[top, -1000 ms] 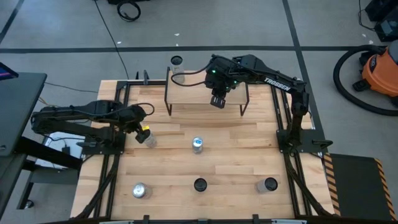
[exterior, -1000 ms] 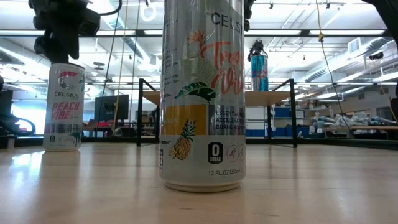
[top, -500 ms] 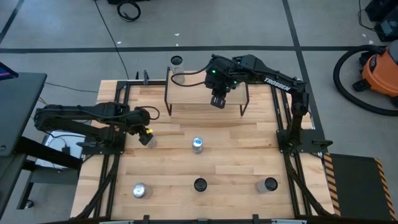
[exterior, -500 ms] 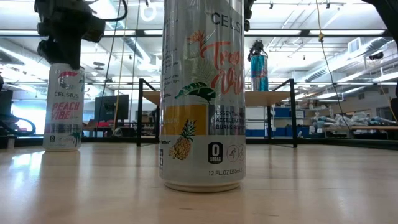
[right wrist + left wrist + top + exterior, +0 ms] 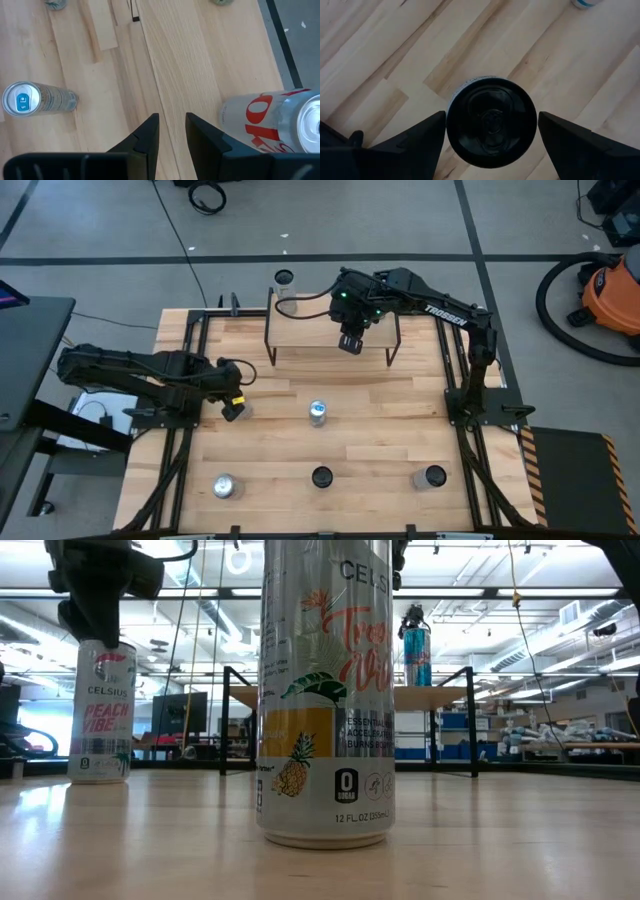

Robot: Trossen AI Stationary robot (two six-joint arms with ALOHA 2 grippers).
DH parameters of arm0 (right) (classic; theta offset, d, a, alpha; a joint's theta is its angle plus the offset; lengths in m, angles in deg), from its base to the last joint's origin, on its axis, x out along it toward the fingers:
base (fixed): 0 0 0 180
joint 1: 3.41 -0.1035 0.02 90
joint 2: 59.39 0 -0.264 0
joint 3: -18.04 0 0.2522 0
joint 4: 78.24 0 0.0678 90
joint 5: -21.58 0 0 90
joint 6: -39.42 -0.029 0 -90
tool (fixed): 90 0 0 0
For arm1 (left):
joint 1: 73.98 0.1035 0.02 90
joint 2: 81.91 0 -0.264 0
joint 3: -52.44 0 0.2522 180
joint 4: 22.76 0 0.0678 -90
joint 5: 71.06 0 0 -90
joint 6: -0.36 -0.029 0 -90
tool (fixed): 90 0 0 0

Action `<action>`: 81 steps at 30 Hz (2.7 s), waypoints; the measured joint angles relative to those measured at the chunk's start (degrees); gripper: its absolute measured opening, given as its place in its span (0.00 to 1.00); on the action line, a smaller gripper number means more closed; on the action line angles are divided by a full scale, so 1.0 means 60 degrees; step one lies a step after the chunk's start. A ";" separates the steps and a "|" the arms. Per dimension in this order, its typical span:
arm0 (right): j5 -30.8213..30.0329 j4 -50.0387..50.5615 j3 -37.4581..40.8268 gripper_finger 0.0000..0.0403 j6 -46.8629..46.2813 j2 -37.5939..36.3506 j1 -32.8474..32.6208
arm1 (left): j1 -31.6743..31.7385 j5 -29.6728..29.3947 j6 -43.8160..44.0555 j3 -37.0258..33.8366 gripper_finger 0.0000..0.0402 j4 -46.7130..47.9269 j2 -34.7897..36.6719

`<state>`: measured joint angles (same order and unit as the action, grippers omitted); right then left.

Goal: Place canned beverage on shelf
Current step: Put the white soda can on the shelf

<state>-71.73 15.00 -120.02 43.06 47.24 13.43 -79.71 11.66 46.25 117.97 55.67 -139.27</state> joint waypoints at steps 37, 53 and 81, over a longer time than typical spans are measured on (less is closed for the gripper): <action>0.0000 -0.0033 0.0001 0.26 0.0000 0.0000 -0.0003 | -0.0030 -0.0133 -0.0573 0.0011 0.79 -0.0664 -0.0752; 0.0000 -0.0032 -0.0001 0.26 0.0000 0.0004 0.0000 | 0.0167 -0.0141 -0.0900 0.0007 0.79 -0.0528 -0.1011; 0.0000 -0.0040 0.0001 0.26 0.0000 0.0004 -0.0003 | 0.0178 -0.0170 -0.1030 0.0015 0.64 -0.0561 -0.1290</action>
<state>-71.73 14.76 -120.01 43.06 47.26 13.41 -78.64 10.64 40.07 118.06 52.30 -147.01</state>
